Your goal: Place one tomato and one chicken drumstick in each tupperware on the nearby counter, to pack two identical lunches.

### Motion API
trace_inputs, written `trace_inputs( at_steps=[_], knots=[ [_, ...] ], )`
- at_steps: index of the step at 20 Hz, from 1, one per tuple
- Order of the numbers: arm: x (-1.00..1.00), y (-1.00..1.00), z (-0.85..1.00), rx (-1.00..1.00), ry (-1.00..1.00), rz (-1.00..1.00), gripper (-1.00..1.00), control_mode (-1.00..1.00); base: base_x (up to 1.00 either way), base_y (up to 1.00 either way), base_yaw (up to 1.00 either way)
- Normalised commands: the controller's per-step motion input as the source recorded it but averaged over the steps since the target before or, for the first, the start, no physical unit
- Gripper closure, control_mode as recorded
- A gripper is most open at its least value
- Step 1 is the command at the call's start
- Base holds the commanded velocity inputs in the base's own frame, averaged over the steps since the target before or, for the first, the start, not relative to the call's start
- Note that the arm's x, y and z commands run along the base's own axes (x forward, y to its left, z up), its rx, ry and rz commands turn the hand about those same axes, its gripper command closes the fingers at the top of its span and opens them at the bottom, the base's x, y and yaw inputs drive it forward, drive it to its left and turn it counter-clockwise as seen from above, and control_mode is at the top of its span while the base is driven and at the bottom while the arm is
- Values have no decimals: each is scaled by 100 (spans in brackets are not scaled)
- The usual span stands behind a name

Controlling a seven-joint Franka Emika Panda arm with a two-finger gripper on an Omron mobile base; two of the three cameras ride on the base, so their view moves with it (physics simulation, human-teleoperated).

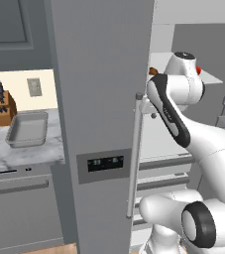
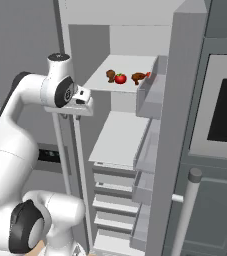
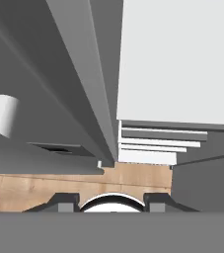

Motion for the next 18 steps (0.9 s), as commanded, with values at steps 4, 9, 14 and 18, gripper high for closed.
trace_inputs(
  at_steps=[4,9,14,18],
  knots=[
    [-1,0,0,0,3,0,-100,-100,0,0,0],
    [-20,-4,1,-4,-13,0,-100,-100,0,0,0],
    [-83,-33,24,-5,-44,0,-100,-100,0,0,0],
    [-40,-60,46,1,-30,0,-100,-100,0,0,0]
  ],
)
